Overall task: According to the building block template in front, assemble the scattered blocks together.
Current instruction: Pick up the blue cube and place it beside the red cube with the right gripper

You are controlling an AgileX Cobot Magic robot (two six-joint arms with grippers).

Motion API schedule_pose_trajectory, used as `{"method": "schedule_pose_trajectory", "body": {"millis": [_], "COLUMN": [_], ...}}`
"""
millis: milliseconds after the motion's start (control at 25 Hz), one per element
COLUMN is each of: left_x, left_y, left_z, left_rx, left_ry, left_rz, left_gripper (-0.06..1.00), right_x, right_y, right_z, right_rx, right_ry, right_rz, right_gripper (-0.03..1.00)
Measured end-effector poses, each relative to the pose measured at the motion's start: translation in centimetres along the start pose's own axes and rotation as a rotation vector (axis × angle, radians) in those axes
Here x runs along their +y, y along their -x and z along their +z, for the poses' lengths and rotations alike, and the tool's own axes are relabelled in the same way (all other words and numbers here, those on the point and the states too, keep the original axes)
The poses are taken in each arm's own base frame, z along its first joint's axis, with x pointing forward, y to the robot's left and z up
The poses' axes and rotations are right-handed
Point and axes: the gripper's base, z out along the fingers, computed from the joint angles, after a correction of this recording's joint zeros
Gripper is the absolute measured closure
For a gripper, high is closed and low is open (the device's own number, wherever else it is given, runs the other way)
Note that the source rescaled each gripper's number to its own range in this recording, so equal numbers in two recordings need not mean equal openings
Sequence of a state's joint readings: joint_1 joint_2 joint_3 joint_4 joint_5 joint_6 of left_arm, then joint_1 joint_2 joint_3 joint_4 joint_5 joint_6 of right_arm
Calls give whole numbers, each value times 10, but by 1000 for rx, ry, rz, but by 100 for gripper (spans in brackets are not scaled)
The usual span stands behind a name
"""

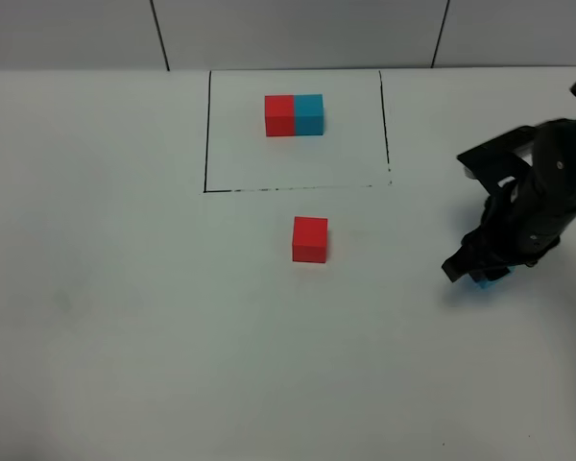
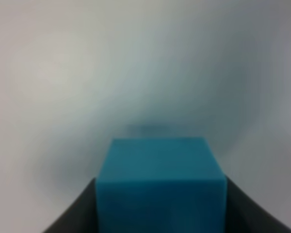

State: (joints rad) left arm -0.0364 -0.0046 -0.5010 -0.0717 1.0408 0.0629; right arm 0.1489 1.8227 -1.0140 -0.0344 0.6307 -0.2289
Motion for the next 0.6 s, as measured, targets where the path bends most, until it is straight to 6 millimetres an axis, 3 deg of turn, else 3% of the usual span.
{"method": "schedule_pose_trajectory", "body": {"millis": [160,280,600], "left_x": [0,0,0], "left_y": [0,0,0], "left_z": [0,0,0], "left_rx": [0,0,0], "left_ry": [0,0,0], "left_rz": [0,0,0], "left_gripper": [33,33,33], "right_x": [35,56,76], "right_y": [33,56,103], "right_z": [-22,-26,0], "right_rx": [2,12,52], "right_ry": [11,28,59], "right_rz": [-561,-783,-895], "right_gripper": [97,97,97]}}
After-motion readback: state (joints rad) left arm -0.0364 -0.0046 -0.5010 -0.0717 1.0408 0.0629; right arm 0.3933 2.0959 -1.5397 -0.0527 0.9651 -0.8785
